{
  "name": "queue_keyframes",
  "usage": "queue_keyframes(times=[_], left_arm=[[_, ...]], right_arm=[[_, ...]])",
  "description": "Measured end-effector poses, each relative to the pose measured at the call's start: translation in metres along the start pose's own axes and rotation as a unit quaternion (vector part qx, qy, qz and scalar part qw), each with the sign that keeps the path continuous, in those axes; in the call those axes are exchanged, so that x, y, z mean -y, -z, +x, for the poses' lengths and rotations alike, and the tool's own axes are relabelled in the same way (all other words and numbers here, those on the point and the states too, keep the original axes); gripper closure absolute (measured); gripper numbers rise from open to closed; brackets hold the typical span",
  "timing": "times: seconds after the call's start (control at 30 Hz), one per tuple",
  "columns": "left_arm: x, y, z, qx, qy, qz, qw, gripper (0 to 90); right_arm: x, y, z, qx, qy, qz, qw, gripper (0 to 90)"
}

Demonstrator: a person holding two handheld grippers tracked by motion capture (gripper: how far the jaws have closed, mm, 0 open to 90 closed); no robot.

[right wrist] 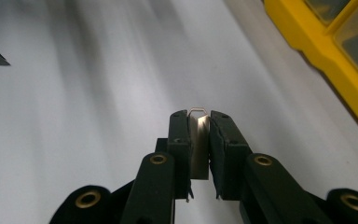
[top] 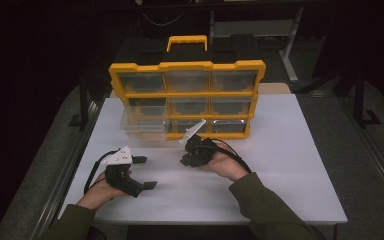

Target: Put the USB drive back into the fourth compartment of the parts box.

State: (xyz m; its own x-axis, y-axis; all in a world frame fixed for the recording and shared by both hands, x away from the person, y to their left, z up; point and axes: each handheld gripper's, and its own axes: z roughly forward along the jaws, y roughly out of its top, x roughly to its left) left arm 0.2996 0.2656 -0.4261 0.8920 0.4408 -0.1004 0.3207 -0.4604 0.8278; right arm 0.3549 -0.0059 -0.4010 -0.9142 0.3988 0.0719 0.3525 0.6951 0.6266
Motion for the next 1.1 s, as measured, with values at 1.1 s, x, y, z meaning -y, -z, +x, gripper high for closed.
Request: queue_keyframes(times=[1.1], left_arm=[[-0.001, -0.001, 0.0, 0.005, 0.001, 0.0, 1.0, 0.0]], right_arm=[[-0.044, 0.048, -0.008, -0.019, 0.012, -0.028, 0.9994, 78.0]])
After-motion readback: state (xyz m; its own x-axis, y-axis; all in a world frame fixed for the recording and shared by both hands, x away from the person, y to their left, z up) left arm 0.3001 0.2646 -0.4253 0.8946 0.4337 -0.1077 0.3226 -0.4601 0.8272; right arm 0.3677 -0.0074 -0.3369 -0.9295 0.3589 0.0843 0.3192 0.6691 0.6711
